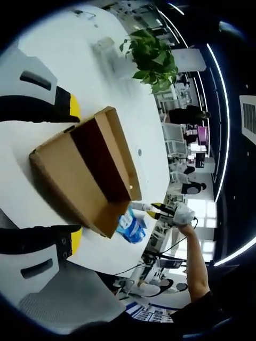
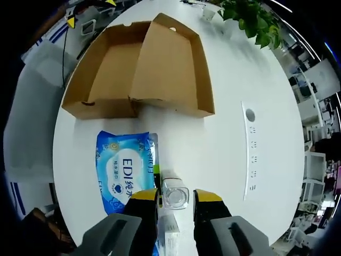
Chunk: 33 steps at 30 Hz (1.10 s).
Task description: Operate the shoe box by opening the lid, removing the specified soft item, and placing it in the target area until the item is outside and the box remains undamaged.
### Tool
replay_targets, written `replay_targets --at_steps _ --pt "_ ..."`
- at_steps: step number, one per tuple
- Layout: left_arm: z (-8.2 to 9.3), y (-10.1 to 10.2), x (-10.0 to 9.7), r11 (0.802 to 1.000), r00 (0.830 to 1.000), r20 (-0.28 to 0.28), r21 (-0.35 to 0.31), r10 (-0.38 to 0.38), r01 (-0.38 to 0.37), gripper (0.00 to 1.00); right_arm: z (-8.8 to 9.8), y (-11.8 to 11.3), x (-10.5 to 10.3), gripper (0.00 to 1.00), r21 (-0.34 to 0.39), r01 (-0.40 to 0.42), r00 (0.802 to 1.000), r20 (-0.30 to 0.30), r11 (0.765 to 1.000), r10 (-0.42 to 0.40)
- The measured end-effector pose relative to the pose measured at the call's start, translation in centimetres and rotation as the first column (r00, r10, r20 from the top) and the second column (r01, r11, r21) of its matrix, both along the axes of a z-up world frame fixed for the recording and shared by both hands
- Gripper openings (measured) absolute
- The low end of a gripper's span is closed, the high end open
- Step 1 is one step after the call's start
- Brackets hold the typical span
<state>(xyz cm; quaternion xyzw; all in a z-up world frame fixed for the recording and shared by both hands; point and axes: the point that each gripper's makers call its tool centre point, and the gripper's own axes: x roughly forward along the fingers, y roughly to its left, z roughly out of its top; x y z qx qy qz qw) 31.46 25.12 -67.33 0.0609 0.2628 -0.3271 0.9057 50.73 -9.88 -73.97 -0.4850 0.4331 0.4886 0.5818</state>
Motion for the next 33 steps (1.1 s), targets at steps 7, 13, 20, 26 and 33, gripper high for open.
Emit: replay_targets --at_steps 7,13,20,26,33 --pt "-0.5 0.8 0.1 0.999 0.999 -0.010 0.006 0.036 -0.035 0.71 0.6 0.7 0.2 0.28 0.044 0.039 0.999 0.003 0.998 -0.039" --pt "-1.4 1.7 0.2 0.997 0.996 -0.028 0.016 0.082 -0.081 0.60 1.6 1.9 0.1 0.31 0.128 0.101 0.995 -0.015 0.987 -0.100" --pt "-2.1 2.1 0.1 0.994 0.994 -0.044 0.029 0.104 -0.102 0.52 2.5 3.5 0.8 0.32 0.214 0.177 0.984 -0.031 0.961 -0.175" --pt "-3.0 2.8 -0.1 0.992 0.990 -0.066 0.047 0.122 -0.119 0.48 2.8 4.8 1.7 0.31 0.267 0.245 0.968 -0.019 0.932 -0.249" --pt "-4.1 3.4 -0.3 0.987 0.983 -0.094 0.052 0.156 -0.151 0.40 2.5 5.7 2.5 0.30 0.304 0.343 0.936 -0.030 0.889 -0.351"
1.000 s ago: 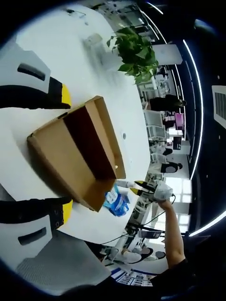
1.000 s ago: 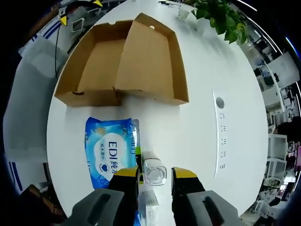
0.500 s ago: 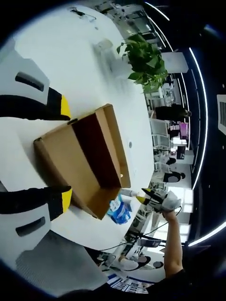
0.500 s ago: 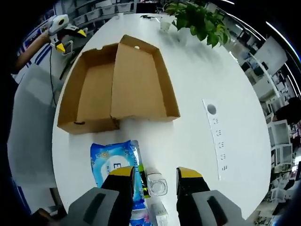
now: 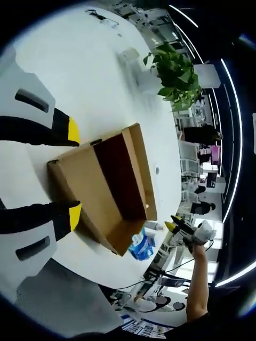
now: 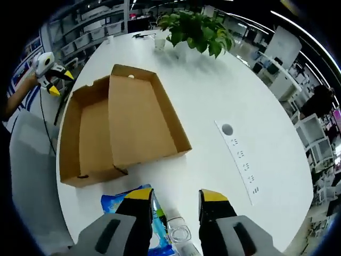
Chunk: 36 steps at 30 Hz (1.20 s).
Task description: Operate the shoe box by opening the lid, removing the specified soft item, and placing it in the target area until the item is outside and the box remains undamaged.
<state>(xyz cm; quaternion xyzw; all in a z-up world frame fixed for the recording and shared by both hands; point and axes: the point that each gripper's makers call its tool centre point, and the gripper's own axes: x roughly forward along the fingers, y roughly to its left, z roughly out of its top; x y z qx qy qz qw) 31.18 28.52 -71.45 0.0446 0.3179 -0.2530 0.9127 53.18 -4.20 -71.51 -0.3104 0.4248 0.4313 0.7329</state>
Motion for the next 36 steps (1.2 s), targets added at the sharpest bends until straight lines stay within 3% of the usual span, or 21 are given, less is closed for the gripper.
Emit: replay_targets --at_steps 6,10,15,25,28,32,36 --pt "-0.9 0.5 0.1 0.999 0.999 -0.026 0.001 0.046 -0.046 0.33 -0.1 0.8 0.7 0.28 0.072 0.120 0.993 -0.005 0.990 -0.120" --pt "-1.6 0.7 0.1 0.997 0.997 -0.038 0.045 0.065 -0.063 0.27 -0.2 1.2 1.1 0.26 0.124 0.222 0.975 -0.034 0.967 -0.219" --pt "-1.9 0.9 0.5 0.994 0.994 -0.048 0.043 0.101 -0.099 0.21 -0.4 1.6 1.1 0.25 0.161 0.291 0.957 -0.062 0.943 -0.285" --pt "-2.6 1.6 1.2 0.975 0.971 -0.096 -0.008 0.219 -0.221 0.11 -1.2 2.6 1.9 0.21 0.237 0.454 0.890 -0.155 0.859 -0.428" --pt "-3.0 1.8 1.2 0.970 0.963 -0.118 -0.012 0.241 -0.244 0.08 -1.4 2.7 2.0 0.21 0.241 0.476 0.879 -0.166 0.846 -0.447" --pt "-3.2 1.7 1.3 0.962 0.954 -0.138 -0.032 0.265 -0.271 0.05 -1.8 3.0 2.5 0.20 0.274 0.568 0.821 -0.244 0.776 -0.516" --pt "-3.4 2.0 1.3 0.958 0.949 -0.146 -0.020 0.280 -0.286 0.01 -2.4 3.2 2.8 0.19 0.277 0.606 0.794 -0.266 0.745 -0.547"
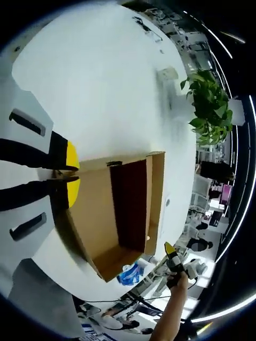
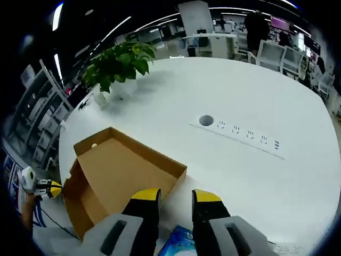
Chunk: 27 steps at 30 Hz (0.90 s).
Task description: Operate the shoe box by opening the lid, removing the specified soft item, and placing it in the target area until the item is outside and the box remains undamaged.
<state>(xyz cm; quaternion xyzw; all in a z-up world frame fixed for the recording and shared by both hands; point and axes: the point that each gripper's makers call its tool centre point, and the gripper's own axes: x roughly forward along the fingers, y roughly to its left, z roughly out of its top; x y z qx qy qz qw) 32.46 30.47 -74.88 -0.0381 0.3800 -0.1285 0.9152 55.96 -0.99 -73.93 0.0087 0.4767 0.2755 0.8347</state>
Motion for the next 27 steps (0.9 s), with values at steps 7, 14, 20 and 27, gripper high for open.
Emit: replay_targets --at_steps 7,14,20,27 --pt "-0.2 0.5 0.0 1.000 0.999 -0.022 0.005 0.023 -0.023 0.00 -1.6 0.9 0.4 0.19 0.013 0.041 0.999 -0.031 0.999 -0.040" --pt "-0.8 0.8 -0.2 0.999 0.998 -0.040 -0.002 0.050 -0.050 0.00 -2.6 2.0 0.2 0.18 0.020 0.067 0.997 -0.049 0.998 -0.066" --pt "-1.4 0.9 -0.5 0.997 0.996 -0.058 -0.004 0.071 -0.071 0.00 -3.6 2.1 0.2 0.14 -0.048 0.034 0.999 -0.019 0.998 -0.035" --pt "-0.3 0.9 0.0 0.995 0.995 -0.032 -0.031 0.094 -0.095 0.01 -3.3 2.6 0.6 0.15 -0.030 0.035 0.999 -0.002 0.999 -0.035"
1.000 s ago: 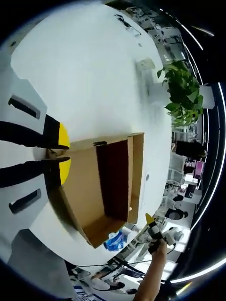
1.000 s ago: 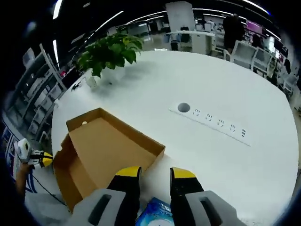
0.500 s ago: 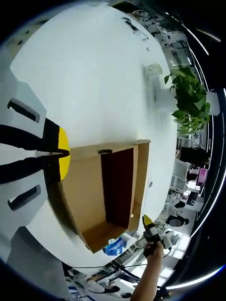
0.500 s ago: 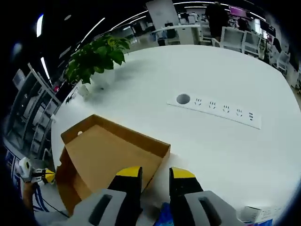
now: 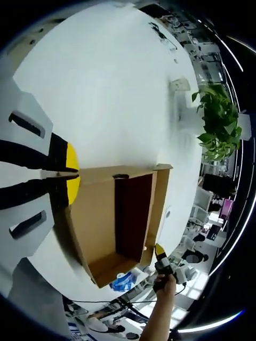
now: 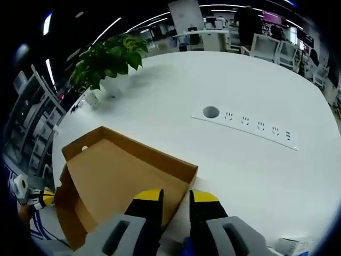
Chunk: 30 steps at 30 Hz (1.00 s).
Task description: Operate the shoe box by opening the lid, removing the specified soft item, and placing it in the target area until the item is outside and the box remains undamaged.
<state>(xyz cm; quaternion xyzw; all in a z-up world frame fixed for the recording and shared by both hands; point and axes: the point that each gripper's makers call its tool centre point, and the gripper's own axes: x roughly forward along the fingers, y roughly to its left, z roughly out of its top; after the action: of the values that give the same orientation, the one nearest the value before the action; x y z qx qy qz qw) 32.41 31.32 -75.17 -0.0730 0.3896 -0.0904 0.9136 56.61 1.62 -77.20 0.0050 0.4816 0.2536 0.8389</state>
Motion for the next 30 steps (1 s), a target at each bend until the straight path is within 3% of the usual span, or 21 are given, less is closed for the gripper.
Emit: replay_targets --at_steps 7,9,19,30 --pt "0.4 -0.4 0.6 1.000 1.000 0.006 0.006 -0.013 0.013 0.00 0.1 -0.3 0.1 0.18 -0.006 -0.002 1.000 0.007 1.000 0.002" --pt "0.6 -0.7 0.8 1.000 1.000 0.007 -0.004 -0.015 0.015 0.06 0.1 -0.4 0.2 0.18 -0.011 -0.002 1.000 0.015 1.000 0.002" --pt "-1.2 -1.3 0.4 0.999 0.999 -0.035 0.036 -0.030 0.031 0.05 -0.5 -0.9 0.0 0.20 -0.015 0.018 1.000 0.006 1.000 -0.018" --pt "-1.2 -1.2 0.3 0.999 0.999 -0.041 0.047 0.002 0.000 0.03 -1.1 -0.8 0.4 0.19 -0.005 0.046 0.999 -0.013 0.999 -0.046"
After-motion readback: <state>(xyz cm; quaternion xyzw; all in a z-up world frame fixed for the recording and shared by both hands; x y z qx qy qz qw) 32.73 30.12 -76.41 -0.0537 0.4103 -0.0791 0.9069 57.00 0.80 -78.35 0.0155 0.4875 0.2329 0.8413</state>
